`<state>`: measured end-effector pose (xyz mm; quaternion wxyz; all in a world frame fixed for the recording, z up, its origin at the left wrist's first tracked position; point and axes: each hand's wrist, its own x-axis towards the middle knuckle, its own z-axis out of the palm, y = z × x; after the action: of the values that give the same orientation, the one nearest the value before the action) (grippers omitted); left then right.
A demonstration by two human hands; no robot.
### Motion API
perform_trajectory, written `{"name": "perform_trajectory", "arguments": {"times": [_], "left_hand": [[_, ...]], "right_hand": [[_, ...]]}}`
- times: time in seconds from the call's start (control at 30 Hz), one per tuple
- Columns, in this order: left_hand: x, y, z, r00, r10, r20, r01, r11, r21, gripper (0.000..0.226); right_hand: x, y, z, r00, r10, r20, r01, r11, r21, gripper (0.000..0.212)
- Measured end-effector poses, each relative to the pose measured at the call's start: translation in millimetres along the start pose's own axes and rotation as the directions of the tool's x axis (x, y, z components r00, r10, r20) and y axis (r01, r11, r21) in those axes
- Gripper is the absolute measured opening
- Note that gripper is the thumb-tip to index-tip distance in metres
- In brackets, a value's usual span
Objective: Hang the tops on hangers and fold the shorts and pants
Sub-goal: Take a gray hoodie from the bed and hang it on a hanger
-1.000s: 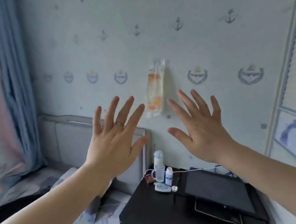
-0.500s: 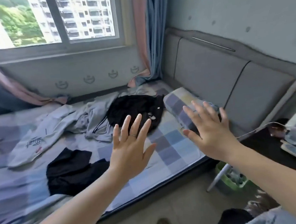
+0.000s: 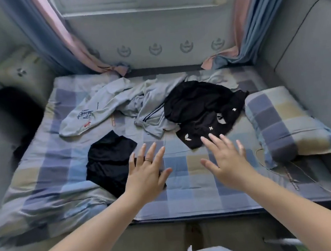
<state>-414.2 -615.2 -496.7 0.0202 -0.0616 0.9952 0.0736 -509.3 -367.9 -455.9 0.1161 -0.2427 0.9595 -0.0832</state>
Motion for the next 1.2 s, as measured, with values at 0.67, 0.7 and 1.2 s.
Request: {"name": "perform_trajectory", "arguments": {"times": [0.67, 0.7, 1.2], "left_hand": [[192, -94, 156, 0.951, -0.018, 0.31, 0.028, 0.999, -0.03, 0.067], [204, -98, 176, 0.946, -0.009, 0.324, 0.016, 1.0, -0.018, 0.067], [447, -214, 483, 0.935, -0.159, 0.318, 0.145, 0.987, 0.067, 0.082]], "right_hand": [[244, 50, 135, 0.928, 0.211, 0.307, -0.222, 0.975, -0.001, 0.064], [258, 58, 152, 0.92, 0.225, 0.32, -0.238, 0.971, 0.003, 0.064], [545, 66, 452, 0.981, -0.065, 0.181, 0.024, 0.975, 0.222, 0.084]]}}
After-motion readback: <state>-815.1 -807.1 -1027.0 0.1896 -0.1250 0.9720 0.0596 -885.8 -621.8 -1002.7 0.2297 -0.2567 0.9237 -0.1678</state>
